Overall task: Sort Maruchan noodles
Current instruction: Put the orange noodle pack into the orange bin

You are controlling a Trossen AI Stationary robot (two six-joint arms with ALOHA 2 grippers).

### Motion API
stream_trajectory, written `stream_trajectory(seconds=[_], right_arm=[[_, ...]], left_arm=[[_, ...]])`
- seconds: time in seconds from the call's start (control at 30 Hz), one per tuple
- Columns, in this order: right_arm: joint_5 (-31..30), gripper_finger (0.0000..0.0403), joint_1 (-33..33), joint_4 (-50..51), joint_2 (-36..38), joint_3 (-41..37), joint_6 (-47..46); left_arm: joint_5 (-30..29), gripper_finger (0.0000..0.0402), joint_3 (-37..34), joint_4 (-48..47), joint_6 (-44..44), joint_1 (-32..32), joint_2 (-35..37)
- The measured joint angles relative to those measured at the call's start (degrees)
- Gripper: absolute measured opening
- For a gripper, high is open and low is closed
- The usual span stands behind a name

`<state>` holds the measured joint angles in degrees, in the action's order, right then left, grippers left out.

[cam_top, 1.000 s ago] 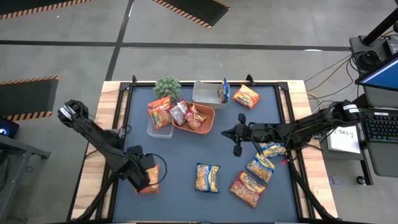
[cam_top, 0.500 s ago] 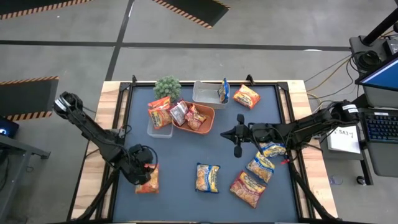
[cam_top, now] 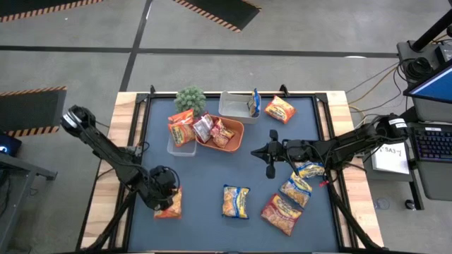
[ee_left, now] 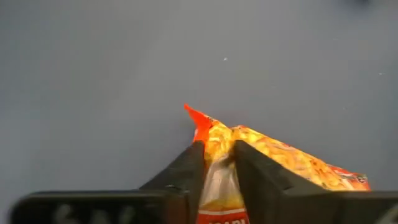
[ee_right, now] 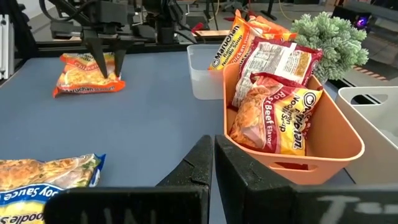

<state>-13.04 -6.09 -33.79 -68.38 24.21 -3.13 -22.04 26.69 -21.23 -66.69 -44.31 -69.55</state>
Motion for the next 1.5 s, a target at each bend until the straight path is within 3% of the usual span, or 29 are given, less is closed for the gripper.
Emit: stream_trajectory(seconds=[0.1,0.2,0.37,0.47,0.87,1.03,1.17,1.33,1.5], right_arm=[[0.0,0.0009,0.0,0.01,0.0,0.0,-0.31],[0.0,0.0009,0.0,0.01,0.0,0.0,-0.32],[-0.01,0.0009,0.0,0.03,0.0,0.0,-0.84],[-0.02,0.0009,0.0,0.03,0.0,0.0,-0.89],[-0.07,0.0009,0.0,0.01,0.0,0.0,-0.26],[-0.39,0.0009,0.0,-0.41,0.02,0.0,-0.01],[-0.44,0.0009,0.0,-2.09,0.02,-0.02,0.03],[-0.44,0.0009,0.0,-2.33,-0.43,0.63,0.1],[-0.3,0.0009,0.0,-2.45,-6.0,3.48,-0.54]], left_arm=[[-0.4,0.0016,0.07,1.27,-0.04,0.19,-1.21],[-2.82,0.0013,-0.04,3.15,-0.55,0.2,-1.78],[-18.97,0.0002,-0.17,8.28,-0.6,1.19,-1.95],[-24.64,0.0002,-0.23,9.42,-0.56,1.93,-1.95],[-21.33,0.0,0.63,10.72,1.17,2.05,-2.13],[-26.15,0.0,2.97,11.05,2.06,2.74,-3.36],[-30.01,0.0,7.08,11.92,6.91,4.58,-6.56],[-30.03,0.0,12.93,11.88,14.32,6.45,-13.15],[-29.18,0.0,16.13,11.81,14.79,7.34,-16.95]])
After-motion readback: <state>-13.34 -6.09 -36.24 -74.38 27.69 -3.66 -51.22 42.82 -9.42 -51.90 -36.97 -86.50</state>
